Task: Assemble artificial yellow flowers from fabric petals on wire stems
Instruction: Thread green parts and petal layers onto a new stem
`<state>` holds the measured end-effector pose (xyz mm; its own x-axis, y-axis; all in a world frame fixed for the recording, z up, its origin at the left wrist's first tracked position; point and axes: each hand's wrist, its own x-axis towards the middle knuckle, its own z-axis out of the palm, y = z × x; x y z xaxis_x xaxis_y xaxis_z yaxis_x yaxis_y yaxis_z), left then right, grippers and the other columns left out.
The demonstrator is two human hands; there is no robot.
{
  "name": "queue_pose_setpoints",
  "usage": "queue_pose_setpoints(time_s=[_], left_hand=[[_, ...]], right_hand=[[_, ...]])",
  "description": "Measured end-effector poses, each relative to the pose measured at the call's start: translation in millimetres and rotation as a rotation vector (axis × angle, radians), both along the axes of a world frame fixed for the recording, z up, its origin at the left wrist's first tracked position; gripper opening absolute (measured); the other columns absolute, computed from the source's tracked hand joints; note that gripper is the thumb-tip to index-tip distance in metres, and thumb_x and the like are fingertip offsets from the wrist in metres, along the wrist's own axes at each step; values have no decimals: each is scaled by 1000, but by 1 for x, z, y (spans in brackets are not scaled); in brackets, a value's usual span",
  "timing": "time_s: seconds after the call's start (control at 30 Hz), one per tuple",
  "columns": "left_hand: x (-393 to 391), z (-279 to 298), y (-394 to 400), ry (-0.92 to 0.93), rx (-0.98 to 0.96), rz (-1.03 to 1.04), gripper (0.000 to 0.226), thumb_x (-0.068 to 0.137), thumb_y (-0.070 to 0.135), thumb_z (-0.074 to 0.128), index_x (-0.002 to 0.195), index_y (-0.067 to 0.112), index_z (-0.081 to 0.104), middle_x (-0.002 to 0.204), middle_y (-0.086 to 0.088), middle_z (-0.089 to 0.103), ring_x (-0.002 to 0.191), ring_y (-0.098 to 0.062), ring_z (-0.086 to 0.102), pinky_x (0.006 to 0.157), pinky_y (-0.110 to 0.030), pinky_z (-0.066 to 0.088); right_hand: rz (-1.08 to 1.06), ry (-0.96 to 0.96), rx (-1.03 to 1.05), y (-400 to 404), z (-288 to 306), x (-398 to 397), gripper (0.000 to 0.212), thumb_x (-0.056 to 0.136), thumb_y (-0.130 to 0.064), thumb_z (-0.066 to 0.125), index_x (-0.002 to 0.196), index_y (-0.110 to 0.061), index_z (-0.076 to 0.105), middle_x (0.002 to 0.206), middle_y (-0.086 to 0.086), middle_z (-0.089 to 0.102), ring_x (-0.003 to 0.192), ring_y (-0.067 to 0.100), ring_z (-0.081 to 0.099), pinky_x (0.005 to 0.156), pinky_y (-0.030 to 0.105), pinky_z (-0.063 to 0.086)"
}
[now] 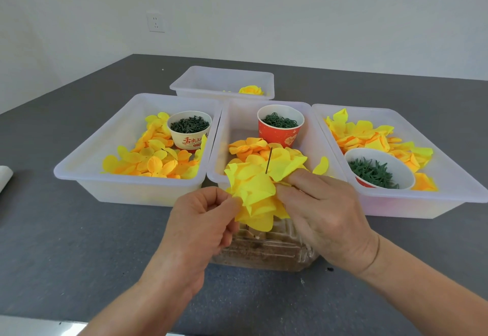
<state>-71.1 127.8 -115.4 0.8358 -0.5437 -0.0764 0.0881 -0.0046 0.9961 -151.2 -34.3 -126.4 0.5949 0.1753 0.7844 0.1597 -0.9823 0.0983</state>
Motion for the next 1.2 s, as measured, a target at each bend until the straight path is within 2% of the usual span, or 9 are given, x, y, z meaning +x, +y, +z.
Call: queue_pose_setpoints(time_s=[0.1,0.17,0.33,0.57,0.7,0.87,0.97,1.2], left_hand=[[0,0,0,-3,2,0,30,82,1,56,53,9,55,44,-4,48,35,-8,36,34,-16,26],[1,-1,0,-7,5,4,31,83,1,55,53,9,54,44,-5,48,35,-9,36,33,-16,25],[1,-3,1,-10,7,9,32,85,3,56,54,9,56,45,-5,49,36,-9,37,34,-17,26],[1,-3,1,-9,0,4,31,84,3,57,54,9,56,45,-5,49,36,-9,36,34,-17,26],[1,-2,2,-9,-6,-2,37,81,2,58,47,15,56,45,-5,49,35,-8,35,33,-16,27],[0,-1,2,-10,-2,-13,37,80,3,59,46,16,57,45,-5,49,35,-8,36,33,-16,28],[1,-2,2,-6,14,-1,31,81,-1,57,52,10,56,45,-5,49,34,-9,35,34,-16,26],[4,-2,0,-1,20,19,25,83,-3,56,59,4,55,46,-6,49,35,-9,35,33,-15,26]], right_hand=[[16,-13,-7,5,1,-4,12,76,0,71,87,-3,74,93,13,71,60,30,62,49,34,51],[16,-47,-61,8,5,-5,14,73,-3,75,87,-5,75,92,12,71,58,27,61,47,31,50],[-1,-58,-169,8,6,-4,13,79,-8,67,88,-6,76,88,13,72,51,25,58,44,29,47],[35,-24,-145,9,5,-6,25,80,-29,71,89,-6,75,89,10,71,54,22,58,46,30,45],[33,-10,-107,13,8,-8,36,80,-40,70,90,-6,75,88,9,71,57,18,56,48,28,42],[0,-50,-115,17,4,-6,16,80,-15,66,87,-5,75,86,10,72,51,21,55,42,27,43],[-4,-66,-131,12,1,-5,12,78,-3,66,86,-4,76,86,11,72,49,24,57,41,30,45],[63,-30,-124,-1,-3,-5,12,81,-1,64,86,0,74,86,14,72,57,32,64,46,36,51]])
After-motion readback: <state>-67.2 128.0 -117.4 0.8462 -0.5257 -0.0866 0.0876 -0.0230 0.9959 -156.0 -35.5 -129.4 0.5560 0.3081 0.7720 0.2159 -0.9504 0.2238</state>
